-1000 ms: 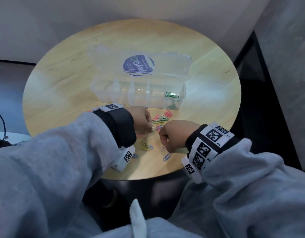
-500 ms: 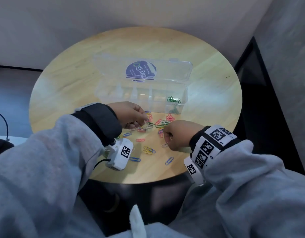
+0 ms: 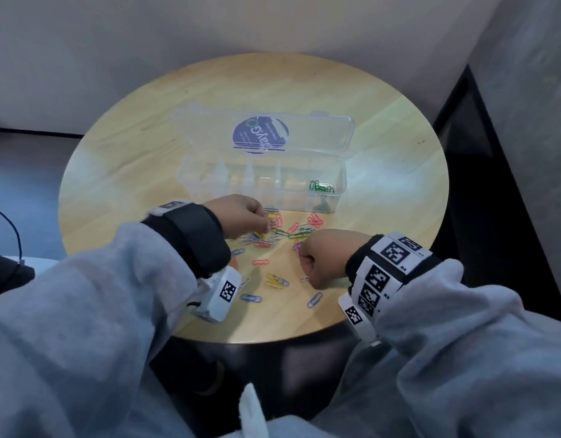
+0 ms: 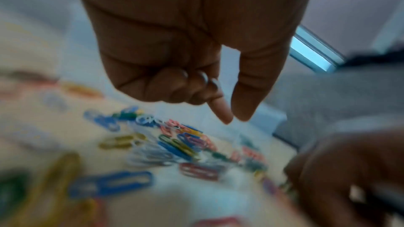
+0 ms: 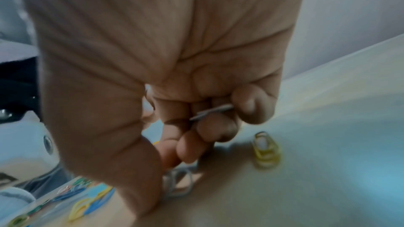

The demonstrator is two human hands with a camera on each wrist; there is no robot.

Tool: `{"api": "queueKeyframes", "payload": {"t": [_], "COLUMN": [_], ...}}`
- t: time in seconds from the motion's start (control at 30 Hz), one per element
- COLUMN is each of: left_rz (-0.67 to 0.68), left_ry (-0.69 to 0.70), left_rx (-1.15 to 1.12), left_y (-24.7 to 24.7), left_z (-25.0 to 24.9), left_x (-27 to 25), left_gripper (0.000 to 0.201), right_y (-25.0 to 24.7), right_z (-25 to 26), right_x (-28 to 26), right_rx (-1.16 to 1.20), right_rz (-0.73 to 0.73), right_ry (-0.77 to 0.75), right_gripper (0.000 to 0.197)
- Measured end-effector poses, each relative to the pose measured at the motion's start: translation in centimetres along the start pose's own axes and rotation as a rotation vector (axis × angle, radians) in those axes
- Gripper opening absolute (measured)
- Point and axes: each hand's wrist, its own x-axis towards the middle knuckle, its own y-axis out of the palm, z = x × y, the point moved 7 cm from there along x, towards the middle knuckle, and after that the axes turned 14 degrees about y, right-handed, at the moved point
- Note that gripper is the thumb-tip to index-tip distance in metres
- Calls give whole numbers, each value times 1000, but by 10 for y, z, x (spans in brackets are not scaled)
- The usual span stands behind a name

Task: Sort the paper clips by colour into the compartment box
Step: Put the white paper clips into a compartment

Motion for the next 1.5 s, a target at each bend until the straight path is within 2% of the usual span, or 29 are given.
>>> {"api": "queueKeyframes", "payload": {"t": [0.07,0.1,0.23,0.47,0.63,0.8,0.9,0.97,1.03,1.1,1.17,1.2,1.33,1.43,1.5], "left_rz": [0,10,52,77,78,57,33,31,23,-14,-50,-53,-7,2,-3], "left_ry": [99,119,192,194,172,120,92,34,-54,-110,-111,-100,-56,-27,-31], "left_rx": [356,457,640,689,707,613,473,322,54,-181,-310,-361,-497,-577,-567], "left_y": [-1,1,16,23,22,19,12,6,5,3,0,-1,1,0,0], "left_z": [-11,-15,-23,-25,-21,-16,-11,-7,-6,-6,-6,-6,-9,-10,-9], "left_x": [2,2,8,13,14,12,8,6,3,-1,-2,-3,-7,-11,-12], "left_gripper": [16,22,30,15,3,4,8,16,22,25,25,25,18,11,14], "right_y": [-1,-2,-16,-36,-27,-25,-23,-22,-21,-26,-32,-35,-45,-48,-49], "right_z": [-1,-4,-21,-53,-51,-47,-46,-44,-46,-49,-52,-52,-44,-39,-37], "right_x": [0,0,1,6,12,14,13,12,12,13,12,12,10,14,17], "right_rx": [22,51,269,818,1153,1354,1434,1413,1318,1091,787,687,522,451,425], "right_rz": [16,19,1,31,197,245,286,312,294,192,64,15,-117,-165,-186], "right_ry": [-1,7,39,77,90,147,176,192,230,247,232,226,164,132,135], "right_gripper": [13,14,14,18,24,25,23,23,30,30,30,32,31,16,9]}}
